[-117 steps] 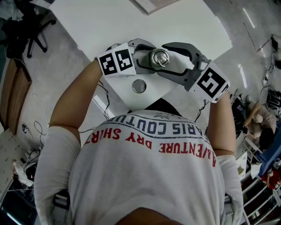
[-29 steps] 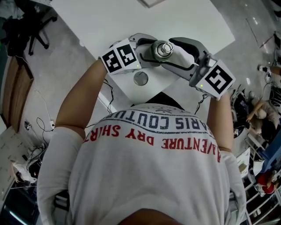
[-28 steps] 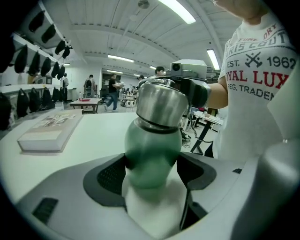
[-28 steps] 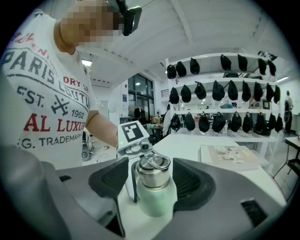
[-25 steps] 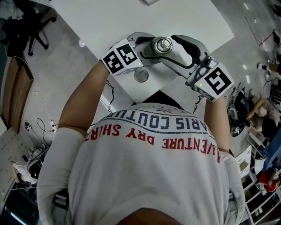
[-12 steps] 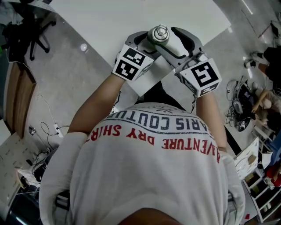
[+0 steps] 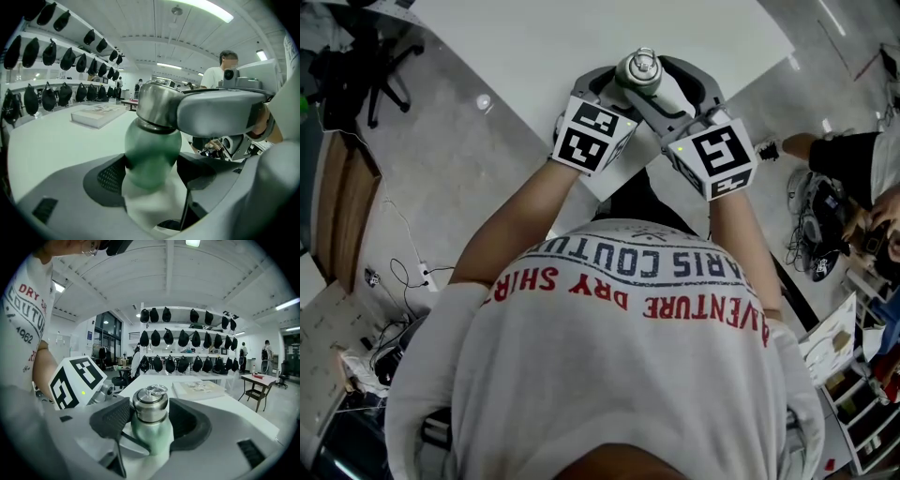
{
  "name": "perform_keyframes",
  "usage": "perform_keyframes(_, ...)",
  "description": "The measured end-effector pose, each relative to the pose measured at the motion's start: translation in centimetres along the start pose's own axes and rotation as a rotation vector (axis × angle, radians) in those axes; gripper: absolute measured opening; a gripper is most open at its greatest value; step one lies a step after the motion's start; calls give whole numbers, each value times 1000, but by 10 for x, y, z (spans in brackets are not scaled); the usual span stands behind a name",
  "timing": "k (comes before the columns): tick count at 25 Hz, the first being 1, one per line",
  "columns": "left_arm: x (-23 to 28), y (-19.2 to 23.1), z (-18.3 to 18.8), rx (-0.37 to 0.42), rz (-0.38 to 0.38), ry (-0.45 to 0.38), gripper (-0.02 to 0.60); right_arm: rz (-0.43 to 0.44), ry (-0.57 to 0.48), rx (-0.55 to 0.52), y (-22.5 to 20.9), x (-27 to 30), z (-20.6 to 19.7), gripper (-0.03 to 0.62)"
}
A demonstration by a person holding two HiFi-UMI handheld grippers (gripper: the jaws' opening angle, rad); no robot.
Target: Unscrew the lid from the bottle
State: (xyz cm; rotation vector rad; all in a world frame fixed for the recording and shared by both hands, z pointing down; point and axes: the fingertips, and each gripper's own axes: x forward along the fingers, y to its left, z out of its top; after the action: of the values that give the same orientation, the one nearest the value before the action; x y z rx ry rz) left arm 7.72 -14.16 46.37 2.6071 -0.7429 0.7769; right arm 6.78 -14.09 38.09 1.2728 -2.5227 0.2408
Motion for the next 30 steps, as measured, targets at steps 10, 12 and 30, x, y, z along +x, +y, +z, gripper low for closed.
perform_keyframes(10, -5, 0, 1, 30, -36, 15, 354, 66, 19, -31, 0, 3, 3, 236)
perform_keyframes(12, -5, -2, -2, 61, -70, 28, 354, 88, 23, -41, 2, 0, 1, 235)
perform_keyframes(30, -5, -5, -6, 423, -424, 103, 351, 425, 42, -184, 6, -1, 4, 235)
